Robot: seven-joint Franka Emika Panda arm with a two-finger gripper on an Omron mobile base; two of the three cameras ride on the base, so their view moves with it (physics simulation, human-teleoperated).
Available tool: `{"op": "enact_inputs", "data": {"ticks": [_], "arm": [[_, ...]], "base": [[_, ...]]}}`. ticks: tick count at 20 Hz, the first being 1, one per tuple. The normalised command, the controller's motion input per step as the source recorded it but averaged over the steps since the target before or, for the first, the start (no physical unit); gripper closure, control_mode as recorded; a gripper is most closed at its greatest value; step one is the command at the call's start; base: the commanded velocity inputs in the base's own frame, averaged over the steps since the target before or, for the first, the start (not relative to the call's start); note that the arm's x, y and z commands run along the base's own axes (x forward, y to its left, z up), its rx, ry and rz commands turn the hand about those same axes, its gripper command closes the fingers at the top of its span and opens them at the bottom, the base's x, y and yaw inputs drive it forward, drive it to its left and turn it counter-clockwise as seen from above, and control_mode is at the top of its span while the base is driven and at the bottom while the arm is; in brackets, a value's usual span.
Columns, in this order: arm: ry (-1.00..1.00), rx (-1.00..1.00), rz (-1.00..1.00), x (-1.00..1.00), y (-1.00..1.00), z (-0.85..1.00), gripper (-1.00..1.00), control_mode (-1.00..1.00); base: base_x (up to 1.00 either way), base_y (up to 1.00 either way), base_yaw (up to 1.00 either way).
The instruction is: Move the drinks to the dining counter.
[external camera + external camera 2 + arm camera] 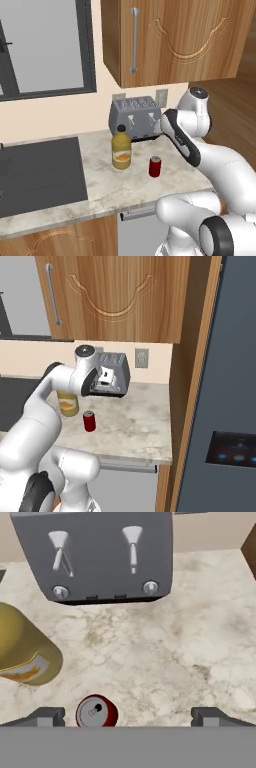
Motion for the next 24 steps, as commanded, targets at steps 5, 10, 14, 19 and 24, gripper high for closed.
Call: {"op": "enact_inputs", "data": {"ticks": [5,10,14,19,24], "arm": [[0.08,0.00,0.00,0.04,0.27,-0.36,-1.00,-1.00],[0.08,0.00,0.00,0.14,0.27,-0.34,-1.00,-1.00],[0.03,0.00,0.00,0.19,0.09,-0.15,-1.00,-1.00],[0.12,0.00,0.00,0.15,0.11,-0.34,-1.00,-1.00],[0.19,-0.01,0.00,0.11,0.16,-0.47,-1.00,-1.00]], "base": [[0.00,0.00,0.00],[0.00,0.00,0.00],[0.00,0.00,0.00],[0.00,0.00,0.00],[0.00,0.00,0.00]]}}
